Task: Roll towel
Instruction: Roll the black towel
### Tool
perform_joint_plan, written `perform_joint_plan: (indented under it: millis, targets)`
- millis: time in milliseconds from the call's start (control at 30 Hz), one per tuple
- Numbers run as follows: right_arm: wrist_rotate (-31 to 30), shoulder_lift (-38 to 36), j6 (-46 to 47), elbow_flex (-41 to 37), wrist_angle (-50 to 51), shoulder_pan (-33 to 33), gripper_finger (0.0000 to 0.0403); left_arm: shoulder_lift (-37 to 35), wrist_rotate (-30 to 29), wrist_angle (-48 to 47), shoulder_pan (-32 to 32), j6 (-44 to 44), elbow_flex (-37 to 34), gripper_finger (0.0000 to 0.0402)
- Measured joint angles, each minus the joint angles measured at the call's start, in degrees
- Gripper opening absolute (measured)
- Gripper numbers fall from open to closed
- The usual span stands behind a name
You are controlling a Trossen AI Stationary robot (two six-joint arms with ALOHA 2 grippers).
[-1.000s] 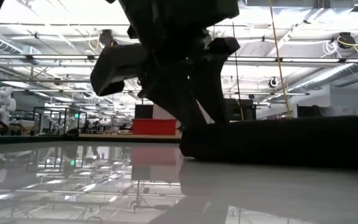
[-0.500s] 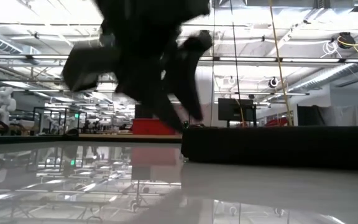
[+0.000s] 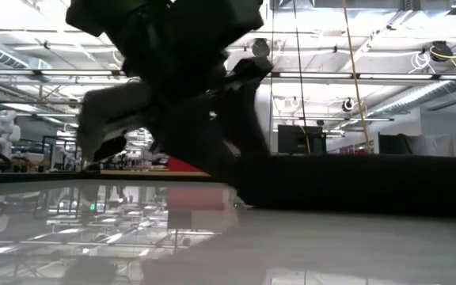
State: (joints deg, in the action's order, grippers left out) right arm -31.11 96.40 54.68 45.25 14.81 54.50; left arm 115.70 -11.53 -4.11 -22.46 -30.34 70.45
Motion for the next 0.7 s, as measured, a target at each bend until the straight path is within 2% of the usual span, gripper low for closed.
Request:
perform_joint_plan:
  millis: [133, 233, 367, 533, 700]
  targets:
    - [-0.02, -0.02, 0.15, 0.0, -0.25, 0.0, 0.0009, 0.94, -0.54, 1.62, 1.4, -0.25, -0.06, 0.0156]
    - [-0.02, -0.04, 0.17, 0.0, -0.66, 0.0, 0.0009, 1.07, 2.21, 2.17, 2.65, -0.2, -0.04, 0.0119]
    - [0.96, -0.04, -0.19, 0.0, -0.97, 0.0, 0.0009, 0.89, 15.68, 1.49, 5.09, -0.08, -0.04, 0.0021]
    - [2.64, -0.04, -2.03, 0.0, -1.03, -0.02, 0.0009, 0.79, 37.97, -0.31, 10.44, 3.93, 1.85, 0.0012]
    - [4.77, -0.09, -3.97, 0.0, -1.06, -0.07, 0.0009, 2.33, 50.21, -0.63, 16.43, 10.87, 3.71, 0.0009]
